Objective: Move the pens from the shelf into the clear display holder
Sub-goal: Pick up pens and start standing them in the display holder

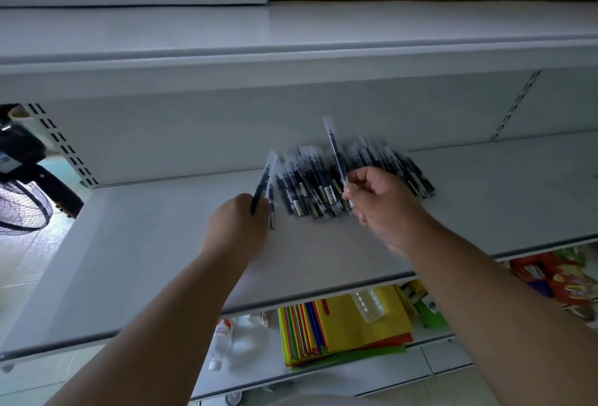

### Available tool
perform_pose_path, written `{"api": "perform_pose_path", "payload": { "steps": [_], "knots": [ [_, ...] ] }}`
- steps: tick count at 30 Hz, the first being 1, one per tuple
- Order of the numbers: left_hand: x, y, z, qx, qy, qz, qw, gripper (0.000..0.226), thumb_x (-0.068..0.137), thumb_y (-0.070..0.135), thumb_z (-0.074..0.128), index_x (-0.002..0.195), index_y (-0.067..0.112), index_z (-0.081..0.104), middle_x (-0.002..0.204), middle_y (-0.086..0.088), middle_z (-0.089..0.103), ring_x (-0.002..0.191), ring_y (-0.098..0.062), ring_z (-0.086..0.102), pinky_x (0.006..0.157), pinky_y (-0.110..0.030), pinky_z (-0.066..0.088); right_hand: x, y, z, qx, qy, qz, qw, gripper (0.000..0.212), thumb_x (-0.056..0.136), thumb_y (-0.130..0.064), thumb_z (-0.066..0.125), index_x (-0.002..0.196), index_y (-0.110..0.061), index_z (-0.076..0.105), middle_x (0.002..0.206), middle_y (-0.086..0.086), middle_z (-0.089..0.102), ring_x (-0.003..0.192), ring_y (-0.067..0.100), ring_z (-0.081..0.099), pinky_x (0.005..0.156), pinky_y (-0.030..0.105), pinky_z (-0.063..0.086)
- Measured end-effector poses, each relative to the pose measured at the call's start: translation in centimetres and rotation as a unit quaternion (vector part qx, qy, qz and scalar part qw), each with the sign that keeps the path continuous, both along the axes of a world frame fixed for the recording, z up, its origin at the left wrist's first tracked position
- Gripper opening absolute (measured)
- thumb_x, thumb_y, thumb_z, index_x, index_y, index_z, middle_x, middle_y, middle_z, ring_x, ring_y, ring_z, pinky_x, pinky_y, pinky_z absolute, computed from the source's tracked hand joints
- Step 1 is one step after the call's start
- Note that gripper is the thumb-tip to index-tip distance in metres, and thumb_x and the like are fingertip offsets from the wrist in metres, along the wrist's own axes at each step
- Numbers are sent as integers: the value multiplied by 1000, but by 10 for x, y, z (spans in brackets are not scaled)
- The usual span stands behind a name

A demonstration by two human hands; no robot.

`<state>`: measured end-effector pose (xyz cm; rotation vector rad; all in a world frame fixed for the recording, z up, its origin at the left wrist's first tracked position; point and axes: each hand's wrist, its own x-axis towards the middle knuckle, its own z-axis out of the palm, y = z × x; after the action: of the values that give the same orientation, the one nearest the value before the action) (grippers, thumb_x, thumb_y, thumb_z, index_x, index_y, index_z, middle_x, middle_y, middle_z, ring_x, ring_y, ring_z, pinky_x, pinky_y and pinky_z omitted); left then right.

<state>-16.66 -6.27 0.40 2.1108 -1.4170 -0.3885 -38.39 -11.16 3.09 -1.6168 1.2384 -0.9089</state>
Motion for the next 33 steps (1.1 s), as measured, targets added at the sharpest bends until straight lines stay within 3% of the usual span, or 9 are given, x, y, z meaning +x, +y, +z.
{"api": "perform_pose_path", "payload": {
  "steps": [3,7,9,17,20,25,27,33],
  "knots": [
    [-15,15,4,-55,64,0,996,37,100,31,44,70,10,48,62,-7,51,57,-26,47,51,-33,33,-5,5,6,7,-15,3,1000,7,96,-16,56,92,-21,57,84,5,62,58,9,47,61,33,40],
    [-43,24,14,-91,116,-5,989,39,101,33,44,80,4,58,65,-11,55,58,-30,49,52,-33,35,-23,12,16,25,-44,-8,999,5,96,-11,56,93,-14,53,84,15,59,49,8,42,48,26,36],
    [-62,25,19,-99,133,-19,986,40,101,34,45,80,3,58,61,-10,52,53,-24,44,49,-30,31,-40,16,21,27,-55,-21,998,4,96,-9,55,96,-11,51,81,15,59,45,8,40,44,23,35],
    [-164,13,20,-97,155,-99,978,41,100,34,45,73,3,51,54,-6,45,48,-21,40,50,-31,29,-146,38,27,-16,-109,-107,988,26,93,4,54,110,-15,49,78,8,64,48,13,42,42,24,34],
    [-219,10,22,-97,150,-117,977,41,99,32,45,73,1,51,55,-7,46,48,-20,41,49,-30,29,-200,47,31,-26,-98,-121,987,27,93,8,50,107,-14,47,83,8,66,49,14,43,44,27,35],
    [-320,5,26,-101,163,-137,972,40,99,33,45,76,0,52,65,-18,52,55,-22,45,51,-31,31,-307,53,36,-50,-49,-160,985,5,102,-15,46,99,-18,47,82,5,69,53,19,55,45,22,42],
    [-359,2,27,-103,172,-143,969,41,99,33,45,76,0,50,64,-18,47,55,-21,43,52,-31,30,-347,53,38,-75,-26,-169,982,11,105,-26,41,99,-19,47,81,6,70,53,19,57,44,23,43],
    [-443,-9,28,-98,170,-158,968,41,100,31,47,62,15,40,54,-1,39,51,-18,38,50,-31,27,-426,41,34,-91,12,-209,974,16,103,-24,44,96,-15,55,81,5,69,61,16,65,58,29,51]
  ]
}}
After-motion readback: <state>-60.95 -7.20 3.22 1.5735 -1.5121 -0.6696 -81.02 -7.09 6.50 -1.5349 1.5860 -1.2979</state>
